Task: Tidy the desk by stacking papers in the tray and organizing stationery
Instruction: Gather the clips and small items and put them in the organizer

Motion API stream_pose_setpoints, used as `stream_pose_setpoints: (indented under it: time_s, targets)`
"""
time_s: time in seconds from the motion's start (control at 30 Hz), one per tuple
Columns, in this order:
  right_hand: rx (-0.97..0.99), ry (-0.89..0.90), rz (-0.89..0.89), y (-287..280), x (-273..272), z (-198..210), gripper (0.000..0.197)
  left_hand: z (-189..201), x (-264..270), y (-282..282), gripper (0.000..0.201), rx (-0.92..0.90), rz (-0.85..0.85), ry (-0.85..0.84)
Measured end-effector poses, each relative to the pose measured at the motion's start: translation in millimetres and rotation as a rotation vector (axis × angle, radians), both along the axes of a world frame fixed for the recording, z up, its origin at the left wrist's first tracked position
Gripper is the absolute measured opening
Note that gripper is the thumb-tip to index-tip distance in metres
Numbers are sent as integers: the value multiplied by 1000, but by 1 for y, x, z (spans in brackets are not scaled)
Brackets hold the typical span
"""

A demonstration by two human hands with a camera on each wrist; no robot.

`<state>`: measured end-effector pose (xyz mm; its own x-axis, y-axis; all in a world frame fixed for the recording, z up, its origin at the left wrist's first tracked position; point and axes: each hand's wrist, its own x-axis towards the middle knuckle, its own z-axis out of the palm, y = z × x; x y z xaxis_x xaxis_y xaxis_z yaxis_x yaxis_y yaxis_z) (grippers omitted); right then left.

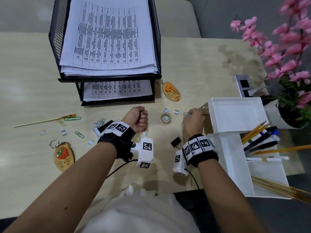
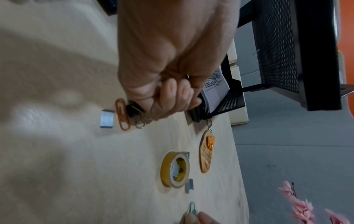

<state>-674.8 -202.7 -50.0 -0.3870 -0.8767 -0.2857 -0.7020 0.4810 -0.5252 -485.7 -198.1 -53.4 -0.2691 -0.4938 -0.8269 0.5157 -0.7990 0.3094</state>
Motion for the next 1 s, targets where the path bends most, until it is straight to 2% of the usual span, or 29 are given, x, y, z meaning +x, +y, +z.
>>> stream_pose_setpoints:
  time_s: [0.13,0.3,0.33,0.4,0.5,0.57,0.63,1.0]
  targets:
    - [13,93,81,14,2,1,28,1,0,2,37,5,-1,-14]
    - [0,69,314,26,10,1,40,2,-6,6,36,-8,-27,22]
    - [-28,6,304,28,10,1,43,2,-6,8,36,-13,-27,27]
    - [-94,-139,172,31,5,2,41,3,-5,10,36,-20,-19,19]
    - [-105,-177,11,32,-8,5,22,5,1,15,36,-22,-3,-15]
    - [-86,-156,-4,32,-12,4,14,6,3,17,36,-27,1,-29]
    - [-60,-114,17,28,-9,2,15,7,4,19,36,-36,0,-42]
    - [66,158,278,8,-1,4,16,9,14,21,35,-56,10,-50]
